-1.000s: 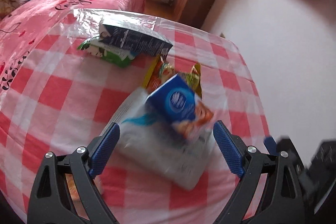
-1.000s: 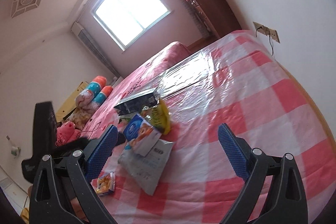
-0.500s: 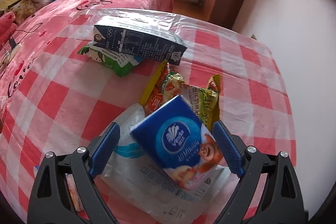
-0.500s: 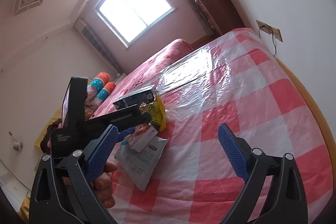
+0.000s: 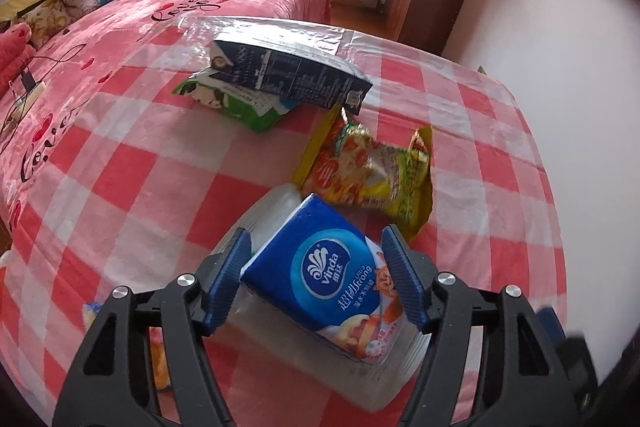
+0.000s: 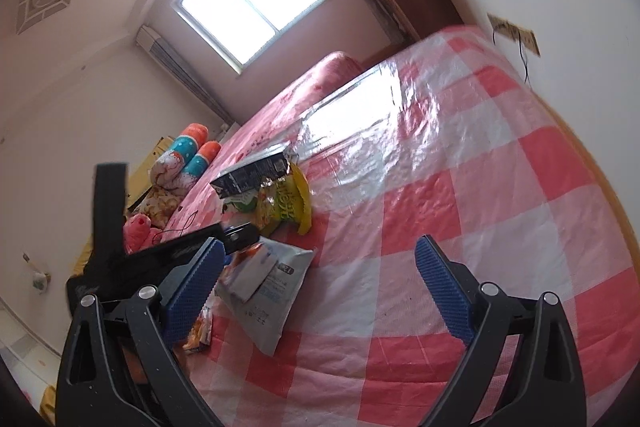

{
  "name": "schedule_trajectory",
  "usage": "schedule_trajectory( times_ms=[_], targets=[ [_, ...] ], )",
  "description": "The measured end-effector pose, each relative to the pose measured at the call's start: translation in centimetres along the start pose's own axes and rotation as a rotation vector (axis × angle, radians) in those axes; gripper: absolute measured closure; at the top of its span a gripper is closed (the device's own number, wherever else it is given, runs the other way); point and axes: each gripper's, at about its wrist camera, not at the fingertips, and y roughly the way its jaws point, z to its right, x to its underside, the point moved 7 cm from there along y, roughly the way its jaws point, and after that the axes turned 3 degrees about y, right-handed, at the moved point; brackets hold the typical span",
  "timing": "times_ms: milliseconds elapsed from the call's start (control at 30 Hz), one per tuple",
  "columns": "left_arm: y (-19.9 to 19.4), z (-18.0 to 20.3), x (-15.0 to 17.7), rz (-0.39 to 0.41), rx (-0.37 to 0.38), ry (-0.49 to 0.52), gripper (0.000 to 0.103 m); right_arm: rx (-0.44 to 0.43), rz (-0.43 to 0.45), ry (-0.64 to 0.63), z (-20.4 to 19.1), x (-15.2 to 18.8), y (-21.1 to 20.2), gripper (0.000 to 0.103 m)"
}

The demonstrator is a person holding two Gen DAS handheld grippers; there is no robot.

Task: Collect trash
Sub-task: 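Grasp the yellow snack bag with the right gripper while the left gripper holds the tissue pack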

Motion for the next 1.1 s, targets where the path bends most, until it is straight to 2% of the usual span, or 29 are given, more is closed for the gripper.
schedule_trajectory(
  times_ms=[433,667,967,1100],
  targets=[
    [-2.6,-2.4,2.4,-0.002,0.053,0.018,0.037,0.034,-0.058,0.017,0.4,0.4,1.2,0.008],
    [-3.6,-5.1,3.5,0.008,0.086,-0.009,0.038,0.093,-0.16,-0.051,-1.2,1.9,2.8,0.008],
    [-4.7,-8.1,3.7,0.041,0.115,-0.009,0.039,0.14,-0.228,-0.067,-3.1,1.8,4.3,0.008],
    [-5.1,-9.7,3.8,0.058,0.124,-0.001,0.04,0.116,-0.258,-0.049,-4.3,1.4,5.8,0.008]
  ],
)
